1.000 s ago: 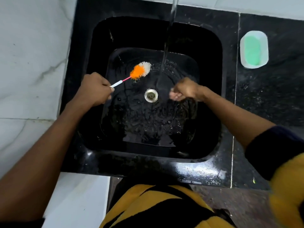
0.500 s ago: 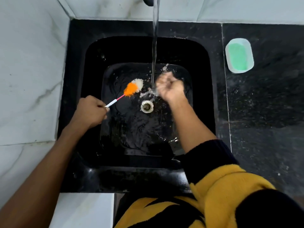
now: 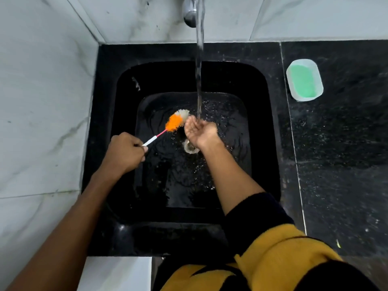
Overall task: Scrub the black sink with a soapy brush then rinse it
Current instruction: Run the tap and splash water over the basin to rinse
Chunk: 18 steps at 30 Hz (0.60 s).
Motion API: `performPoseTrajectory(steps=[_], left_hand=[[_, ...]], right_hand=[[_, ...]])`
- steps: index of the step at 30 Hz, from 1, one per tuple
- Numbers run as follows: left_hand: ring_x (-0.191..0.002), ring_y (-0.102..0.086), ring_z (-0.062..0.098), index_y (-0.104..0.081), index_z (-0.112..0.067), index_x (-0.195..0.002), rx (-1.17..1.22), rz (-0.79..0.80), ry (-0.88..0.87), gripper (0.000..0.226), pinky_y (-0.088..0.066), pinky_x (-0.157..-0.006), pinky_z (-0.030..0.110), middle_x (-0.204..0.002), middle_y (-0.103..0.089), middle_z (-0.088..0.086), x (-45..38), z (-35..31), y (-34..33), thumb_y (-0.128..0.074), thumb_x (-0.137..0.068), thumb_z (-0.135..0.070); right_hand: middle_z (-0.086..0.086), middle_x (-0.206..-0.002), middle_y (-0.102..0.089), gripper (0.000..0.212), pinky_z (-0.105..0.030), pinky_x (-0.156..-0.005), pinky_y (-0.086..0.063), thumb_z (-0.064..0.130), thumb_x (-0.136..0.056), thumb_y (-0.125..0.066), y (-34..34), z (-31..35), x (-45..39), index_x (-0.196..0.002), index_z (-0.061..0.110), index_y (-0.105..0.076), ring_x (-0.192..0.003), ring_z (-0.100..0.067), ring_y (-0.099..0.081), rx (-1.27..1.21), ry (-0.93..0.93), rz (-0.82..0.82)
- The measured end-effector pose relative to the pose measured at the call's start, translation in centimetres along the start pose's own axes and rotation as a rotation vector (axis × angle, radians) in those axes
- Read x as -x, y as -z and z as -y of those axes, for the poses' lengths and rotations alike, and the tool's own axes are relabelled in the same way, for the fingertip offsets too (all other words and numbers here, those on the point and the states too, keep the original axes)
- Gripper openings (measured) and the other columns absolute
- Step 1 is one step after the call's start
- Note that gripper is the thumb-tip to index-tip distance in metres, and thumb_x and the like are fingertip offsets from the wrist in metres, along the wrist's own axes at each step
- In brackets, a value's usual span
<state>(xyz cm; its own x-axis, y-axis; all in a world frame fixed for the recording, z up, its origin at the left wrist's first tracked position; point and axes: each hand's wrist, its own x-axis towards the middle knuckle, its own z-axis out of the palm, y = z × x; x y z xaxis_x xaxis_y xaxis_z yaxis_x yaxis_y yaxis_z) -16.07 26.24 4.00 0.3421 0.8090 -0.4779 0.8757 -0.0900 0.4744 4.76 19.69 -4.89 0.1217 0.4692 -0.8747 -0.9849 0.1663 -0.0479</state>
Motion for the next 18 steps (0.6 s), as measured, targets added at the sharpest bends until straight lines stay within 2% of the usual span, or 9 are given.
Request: performPoseTrajectory(steps=[3,5,7,9,11,13,15,16,18], left_hand=[[-0.040,-0.057,0.012,-0.073,-0.014,-0.062,-0.014,-0.017,0.009,0.025,-0.053,-0.056,0.027,-0.051,-0.067,0.001,0.4,0.5,0.6,-0.068,-0.086,-0.014],[-0.039,-0.057,0.013,-0.074,-0.014,-0.063,-0.003,-0.031,0.024,0.024,-0.055,-0.056,0.029,-0.052,-0.068,0.002,0.6,0.9,0.8,-0.069,-0.086,-0.014],[-0.038,-0.057,0.011,-0.074,-0.014,-0.064,0.008,-0.028,0.026,0.023,-0.054,-0.054,0.027,-0.053,-0.068,0.003,0.7,1.2,0.8,-0.068,-0.086,-0.013],[-0.036,-0.056,0.009,-0.074,-0.013,-0.064,0.012,-0.023,0.024,0.024,-0.052,-0.053,0.025,-0.054,-0.069,0.004,0.8,1.3,0.7,-0.068,-0.086,-0.013],[-0.035,-0.056,0.008,-0.074,-0.012,-0.064,0.029,-0.023,0.033,0.023,-0.051,-0.052,0.025,-0.054,-0.069,0.005,0.8,1.3,0.6,-0.068,-0.086,-0.013],[-0.034,-0.056,0.007,-0.074,-0.012,-0.065,0.048,-0.026,0.047,0.022,-0.051,-0.052,0.025,-0.054,-0.069,0.005,0.8,1.3,0.4,-0.068,-0.086,-0.013],[-0.033,-0.055,0.007,-0.074,-0.012,-0.066,0.064,-0.023,0.054,0.021,-0.049,-0.051,0.023,-0.055,-0.069,0.006,0.8,1.1,0.2,-0.067,-0.087,-0.012],[-0.033,-0.055,0.007,-0.074,-0.011,-0.067,0.066,-0.022,0.053,0.021,-0.048,-0.050,0.022,-0.054,-0.068,0.007,0.8,1.0,0.2,-0.067,-0.087,-0.011],[-0.032,-0.054,0.007,-0.075,-0.011,-0.068,0.059,-0.023,0.051,0.021,-0.047,-0.050,0.022,-0.052,-0.067,0.005,0.8,1.0,0.3,-0.067,-0.087,-0.011]], right_hand=[[-0.003,-0.068,-0.054,0.043,-0.020,-0.051,-0.035,0.025,-0.104,-0.022,-3.0,1.2,-0.8,-0.087,0.006,-0.057,-0.051,-0.012,-0.044,0.083,0.016,0.004],[-0.006,-0.095,-0.068,0.044,-0.022,-0.051,-0.049,0.024,-0.103,-0.022,-4.9,3.4,-1.2,-0.109,0.006,-0.061,-0.055,-0.016,-0.054,0.082,0.062,0.089],[-0.013,-0.125,-0.062,0.040,-0.033,-0.068,-0.057,0.017,-0.102,-0.025,-6.7,6.1,-1.0,-0.113,0.005,-0.061,-0.079,-0.025,-0.066,0.047,0.214,0.177],[-0.017,-0.129,-0.057,0.035,-0.037,-0.095,-0.047,0.012,-0.102,-0.027,-7.7,8.3,-0.5,-0.098,0.002,-0.060,-0.116,-0.029,-0.058,0.022,0.300,0.195],[-0.018,-0.135,-0.054,0.035,-0.039,-0.109,-0.037,0.015,-0.102,-0.027,-7.3,9.4,-0.1,-0.090,0.002,-0.058,-0.130,-0.027,-0.048,0.020,0.338,0.143],[-0.019,-0.121,-0.063,0.040,-0.037,-0.108,-0.039,0.017,-0.102,-0.025,-5.7,8.9,-0.1,-0.086,0.002,-0.058,-0.119,-0.026,-0.058,0.096,0.316,0.090],[-0.016,-0.084,-0.072,0.043,-0.033,-0.095,-0.047,0.016,-0.101,-0.023,-4.0,7.0,-0.3,-0.082,0.003,-0.059,-0.082,-0.023,-0.071,0.241,0.245,0.053],[-0.012,-0.073,-0.070,0.043,-0.032,-0.088,-0.050,0.016,-0.102,-0.024,-3.3,5.9,-0.5,-0.081,0.004,-0.060,-0.069,-0.021,-0.070,0.304,0.194,0.032],[-0.009,-0.075,-0.065,0.039,-0.029,-0.076,-0.051,0.018,-0.102,-0.028,-2.3,3.5,-0.8,-0.086,0.005,-0.061,-0.066,-0.019,-0.063,0.370,0.090,-0.012]])
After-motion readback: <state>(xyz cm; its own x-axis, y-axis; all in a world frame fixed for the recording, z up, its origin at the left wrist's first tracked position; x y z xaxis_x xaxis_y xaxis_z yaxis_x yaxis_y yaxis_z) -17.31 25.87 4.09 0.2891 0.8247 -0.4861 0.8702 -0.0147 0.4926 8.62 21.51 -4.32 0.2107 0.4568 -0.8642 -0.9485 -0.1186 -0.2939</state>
